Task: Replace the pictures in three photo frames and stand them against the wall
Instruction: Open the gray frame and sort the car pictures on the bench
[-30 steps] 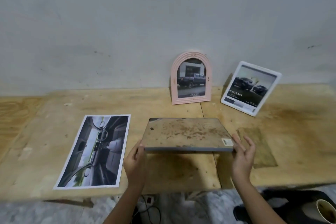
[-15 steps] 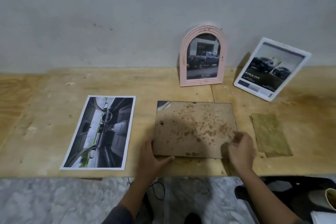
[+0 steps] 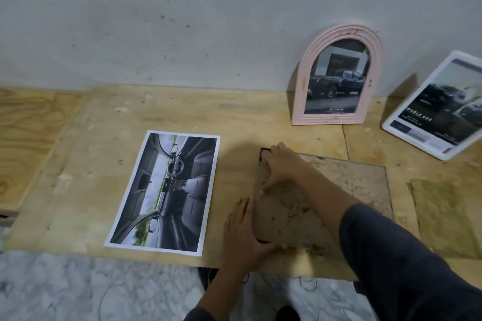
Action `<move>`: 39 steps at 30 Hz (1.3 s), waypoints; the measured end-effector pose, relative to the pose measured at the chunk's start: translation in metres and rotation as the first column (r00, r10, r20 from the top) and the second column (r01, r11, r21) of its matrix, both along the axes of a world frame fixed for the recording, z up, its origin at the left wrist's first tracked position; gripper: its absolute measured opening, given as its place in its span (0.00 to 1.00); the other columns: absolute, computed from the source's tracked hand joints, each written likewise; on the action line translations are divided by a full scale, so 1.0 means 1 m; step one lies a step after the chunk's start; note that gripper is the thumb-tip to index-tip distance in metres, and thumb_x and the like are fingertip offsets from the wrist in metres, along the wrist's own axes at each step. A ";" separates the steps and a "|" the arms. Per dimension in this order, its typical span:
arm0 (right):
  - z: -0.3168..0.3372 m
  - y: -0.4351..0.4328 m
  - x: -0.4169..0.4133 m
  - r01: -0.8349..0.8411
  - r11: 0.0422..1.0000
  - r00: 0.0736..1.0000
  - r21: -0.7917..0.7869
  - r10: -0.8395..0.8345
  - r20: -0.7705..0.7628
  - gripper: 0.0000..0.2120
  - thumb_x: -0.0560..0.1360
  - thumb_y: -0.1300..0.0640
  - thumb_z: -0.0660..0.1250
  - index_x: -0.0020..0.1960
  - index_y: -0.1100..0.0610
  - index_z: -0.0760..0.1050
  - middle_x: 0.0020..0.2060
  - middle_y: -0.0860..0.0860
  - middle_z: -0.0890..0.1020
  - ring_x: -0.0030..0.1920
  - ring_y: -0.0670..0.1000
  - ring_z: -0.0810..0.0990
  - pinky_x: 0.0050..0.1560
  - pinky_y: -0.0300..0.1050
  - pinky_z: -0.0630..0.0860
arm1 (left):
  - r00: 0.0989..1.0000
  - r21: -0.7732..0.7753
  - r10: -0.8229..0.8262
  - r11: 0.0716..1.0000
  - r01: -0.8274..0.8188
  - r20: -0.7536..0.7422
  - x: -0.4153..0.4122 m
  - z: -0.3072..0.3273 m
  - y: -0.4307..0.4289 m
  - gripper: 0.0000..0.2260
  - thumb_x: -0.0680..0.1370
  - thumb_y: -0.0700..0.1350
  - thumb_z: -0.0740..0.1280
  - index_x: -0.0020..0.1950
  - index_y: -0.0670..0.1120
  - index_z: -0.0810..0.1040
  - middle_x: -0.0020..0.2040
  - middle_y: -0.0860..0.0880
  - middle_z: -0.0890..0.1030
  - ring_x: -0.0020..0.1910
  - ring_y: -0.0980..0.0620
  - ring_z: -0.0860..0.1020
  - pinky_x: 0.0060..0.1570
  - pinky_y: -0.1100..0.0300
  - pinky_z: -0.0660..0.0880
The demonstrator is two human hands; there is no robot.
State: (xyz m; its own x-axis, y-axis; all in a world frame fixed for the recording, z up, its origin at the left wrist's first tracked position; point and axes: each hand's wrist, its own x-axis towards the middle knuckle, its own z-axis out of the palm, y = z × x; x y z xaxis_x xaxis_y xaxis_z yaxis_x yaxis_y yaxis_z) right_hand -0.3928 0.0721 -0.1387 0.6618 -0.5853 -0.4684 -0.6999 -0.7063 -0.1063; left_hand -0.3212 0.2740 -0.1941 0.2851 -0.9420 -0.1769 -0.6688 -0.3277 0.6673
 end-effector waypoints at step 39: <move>0.181 -0.017 0.001 0.055 0.993 0.829 -0.102 0.011 0.559 0.07 0.75 0.58 0.57 0.40 0.50 0.68 0.38 0.44 0.75 0.42 0.48 0.72 0.52 0.49 0.60 | 0.997 0.052 0.059 0.997 -0.056 -0.053 0.002 0.004 -0.005 0.50 0.56 0.72 0.68 0.73 0.56 0.57 0.73 0.54 0.62 0.71 0.51 0.62 0.71 0.50 0.61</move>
State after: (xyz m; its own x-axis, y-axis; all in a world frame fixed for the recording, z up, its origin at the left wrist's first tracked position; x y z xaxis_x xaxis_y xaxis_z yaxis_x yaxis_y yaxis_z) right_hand -0.3921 0.0548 0.0423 0.7770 -0.6280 0.0440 -0.5601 -0.7215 -0.4070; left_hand -0.3195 0.2694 -0.1899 0.3272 -0.9138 -0.2408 -0.6108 -0.3989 0.6839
